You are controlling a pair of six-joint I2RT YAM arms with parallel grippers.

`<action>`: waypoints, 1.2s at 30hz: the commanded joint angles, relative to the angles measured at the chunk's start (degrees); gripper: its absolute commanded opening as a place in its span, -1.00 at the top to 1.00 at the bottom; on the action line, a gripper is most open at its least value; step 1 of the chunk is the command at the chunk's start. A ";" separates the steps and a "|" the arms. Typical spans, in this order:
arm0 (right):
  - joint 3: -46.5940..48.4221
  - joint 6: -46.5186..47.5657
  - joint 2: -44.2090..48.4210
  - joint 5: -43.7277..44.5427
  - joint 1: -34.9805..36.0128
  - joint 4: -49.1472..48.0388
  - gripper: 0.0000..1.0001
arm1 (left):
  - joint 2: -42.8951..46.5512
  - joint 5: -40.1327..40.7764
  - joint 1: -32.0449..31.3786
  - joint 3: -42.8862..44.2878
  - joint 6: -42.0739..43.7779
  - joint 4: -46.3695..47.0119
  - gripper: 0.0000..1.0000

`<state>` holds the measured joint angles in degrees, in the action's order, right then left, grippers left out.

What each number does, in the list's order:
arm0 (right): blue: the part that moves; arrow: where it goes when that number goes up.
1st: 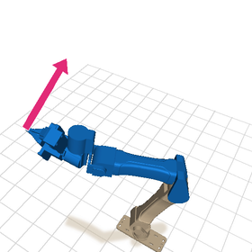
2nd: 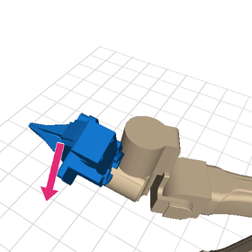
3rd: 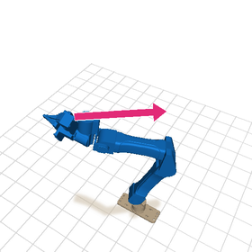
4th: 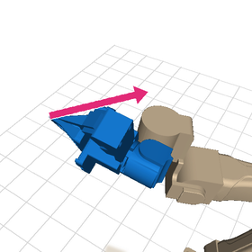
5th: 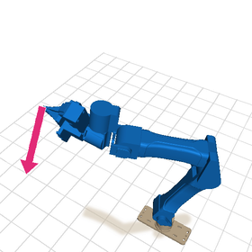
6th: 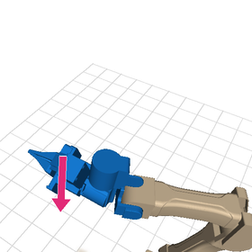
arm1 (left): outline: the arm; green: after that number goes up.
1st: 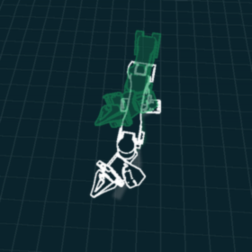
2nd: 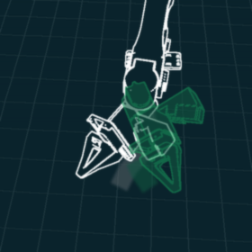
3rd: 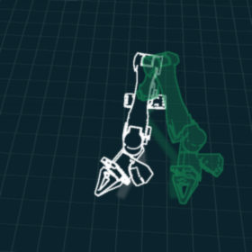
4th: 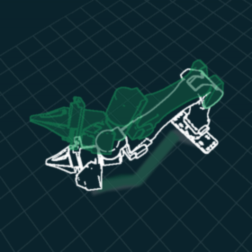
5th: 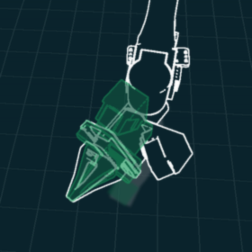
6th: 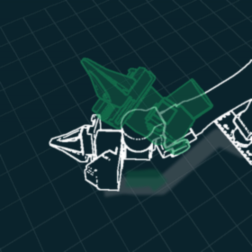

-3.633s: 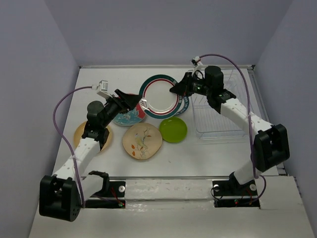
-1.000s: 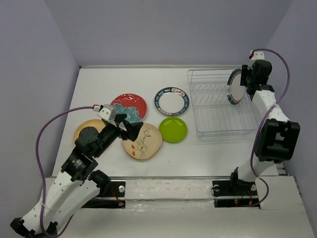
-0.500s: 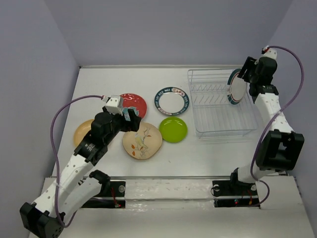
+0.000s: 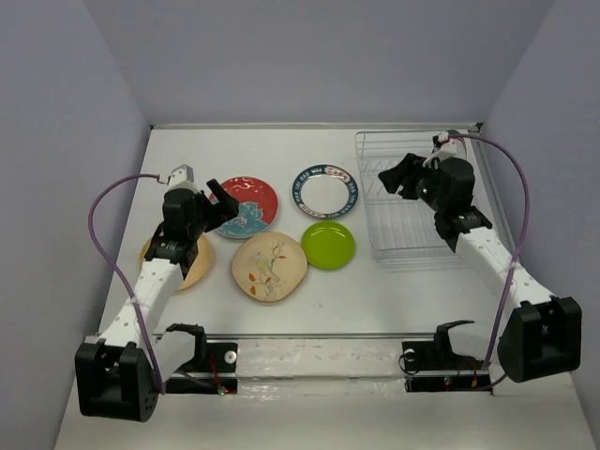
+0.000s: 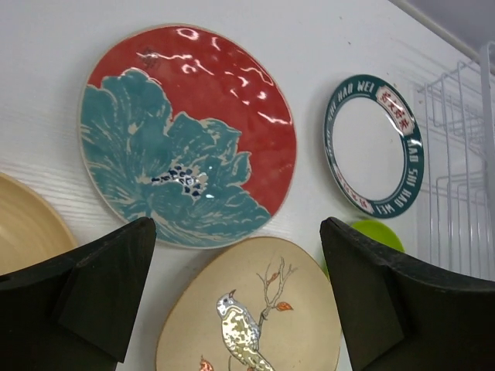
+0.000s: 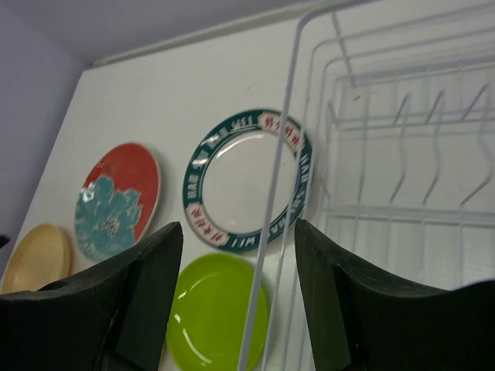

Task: Load the plates into the dish rack

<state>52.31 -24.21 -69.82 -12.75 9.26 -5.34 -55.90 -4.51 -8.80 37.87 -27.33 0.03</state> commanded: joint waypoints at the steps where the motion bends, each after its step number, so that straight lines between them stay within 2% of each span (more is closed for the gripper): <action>1: -5.36 -5.67 4.78 -9.20 4.53 -7.75 -0.29 | -5.51 -1.55 4.31 0.27 -5.19 7.26 -0.96; 4: -8.36 -6.82 7.68 -10.80 7.44 -9.68 -0.28 | -11.13 -4.79 8.35 1.77 -5.19 8.57 -0.94; 5: -9.85 -6.99 8.73 -11.41 7.44 -9.86 -0.28 | -12.64 -6.80 11.75 2.21 -5.27 9.10 -0.93; 8: -12.05 -6.82 10.14 -12.99 7.97 -10.12 -0.27 | -17.39 -10.16 14.24 4.58 -4.93 9.98 -0.87; 11: -12.76 -6.47 11.55 -14.31 7.97 -10.21 -0.23 | -21.26 -10.95 14.42 9.49 -3.17 9.11 -0.80; 14: -13.20 -7.34 12.60 -16.86 7.97 -11.35 -0.19 | -25.48 -5.44 14.51 14.24 -0.10 6.83 -0.80; 16: -13.99 -7.87 13.13 -17.48 7.97 -12.40 -0.17 | -29.50 -4.54 14.77 17.05 1.31 5.51 -0.77; 19: -15.05 -8.31 14.88 -17.13 7.97 -13.55 -0.15 | -34.87 -8.39 16.35 19.51 3.42 4.02 -0.66; 25: -14.70 -7.08 15.95 -16.25 7.97 -12.50 -0.15 | -40.33 -11.04 17.41 21.89 5.88 2.34 -0.56; 29: -14.69 -7.00 15.33 -16.25 7.97 -12.50 -0.14 | -45.33 -17.78 17.50 24.18 7.90 0.68 -0.53; 32: -14.87 -6.82 15.42 -15.64 7.97 -12.59 -0.13 | -49.46 -19.74 17.50 25.68 9.49 0.06 -0.51; 35: -14.96 -6.56 15.42 -15.11 7.97 -12.59 -0.13 | -52.19 -21.93 17.85 26.29 9.75 0.06 -0.42; 36: -14.96 -6.56 15.33 -15.02 7.97 -12.59 -0.13 | -52.82 -22.46 18.02 26.47 9.67 0.06 -0.32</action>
<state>37.50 -31.68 -54.85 -28.38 17.28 -14.66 -106.24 -21.61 8.73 62.33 -19.79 1.83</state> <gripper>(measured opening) 0.568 0.726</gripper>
